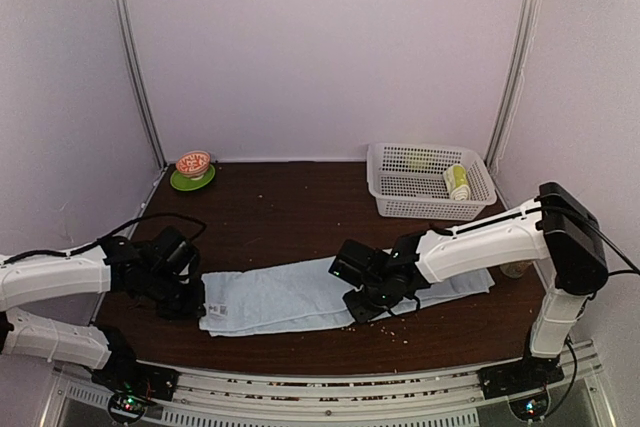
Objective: Roll the towels
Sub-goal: Smooth out the towel at the center of the board.
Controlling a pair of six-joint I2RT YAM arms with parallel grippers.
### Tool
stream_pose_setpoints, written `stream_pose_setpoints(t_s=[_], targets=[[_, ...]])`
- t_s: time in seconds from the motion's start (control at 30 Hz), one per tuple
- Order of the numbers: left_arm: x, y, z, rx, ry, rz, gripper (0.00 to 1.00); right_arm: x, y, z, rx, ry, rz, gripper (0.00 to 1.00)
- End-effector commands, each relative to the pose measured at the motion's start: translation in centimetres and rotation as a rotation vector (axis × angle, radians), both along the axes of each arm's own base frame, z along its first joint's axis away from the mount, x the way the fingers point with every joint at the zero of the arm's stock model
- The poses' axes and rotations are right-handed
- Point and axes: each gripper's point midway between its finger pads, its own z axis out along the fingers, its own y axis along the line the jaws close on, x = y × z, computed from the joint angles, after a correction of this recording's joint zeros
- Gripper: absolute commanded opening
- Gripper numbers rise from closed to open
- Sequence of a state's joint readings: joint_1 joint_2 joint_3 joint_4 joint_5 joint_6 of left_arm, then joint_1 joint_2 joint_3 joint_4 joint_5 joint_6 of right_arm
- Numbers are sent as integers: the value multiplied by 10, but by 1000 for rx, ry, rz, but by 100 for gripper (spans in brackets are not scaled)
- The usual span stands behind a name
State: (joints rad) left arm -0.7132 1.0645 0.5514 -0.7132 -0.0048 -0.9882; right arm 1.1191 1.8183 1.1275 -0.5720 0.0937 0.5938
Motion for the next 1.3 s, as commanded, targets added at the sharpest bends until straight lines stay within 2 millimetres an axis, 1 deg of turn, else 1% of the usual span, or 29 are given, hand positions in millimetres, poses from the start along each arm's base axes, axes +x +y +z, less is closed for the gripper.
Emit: stream_pose_setpoints(t_s=[0.0,0.13,0.27,0.57,0.67,0.77,0.8,0.83,1.1,1.27], targets=[[10,-3,14,-8,-47,-7,0,9,0,11,-48,-100,79,48],[9,-2,13,-9,-46,-4,0,13,-2,6,-99,-119,108,48],[9,-2,12,-6,-43,-5,0,16,1,3,-114,-129,116,45],[8,-2,11,-3,-38,-4,0,16,10,0,-97,-122,144,29],[9,-2,10,-4,-37,-4,0,15,12,-1,-88,-115,152,21],[8,-2,10,-2,-37,-3,0,15,13,0,-81,-113,153,12],[8,-2,10,-3,-36,-3,0,15,13,2,-78,-116,150,8],[8,-2,10,-2,-36,-5,0,15,13,4,-71,-120,147,6],[10,-2,12,-3,-42,-5,0,18,14,33,-23,-158,129,5],[10,-2,13,-4,-45,-3,0,19,11,38,-24,-168,127,3]])
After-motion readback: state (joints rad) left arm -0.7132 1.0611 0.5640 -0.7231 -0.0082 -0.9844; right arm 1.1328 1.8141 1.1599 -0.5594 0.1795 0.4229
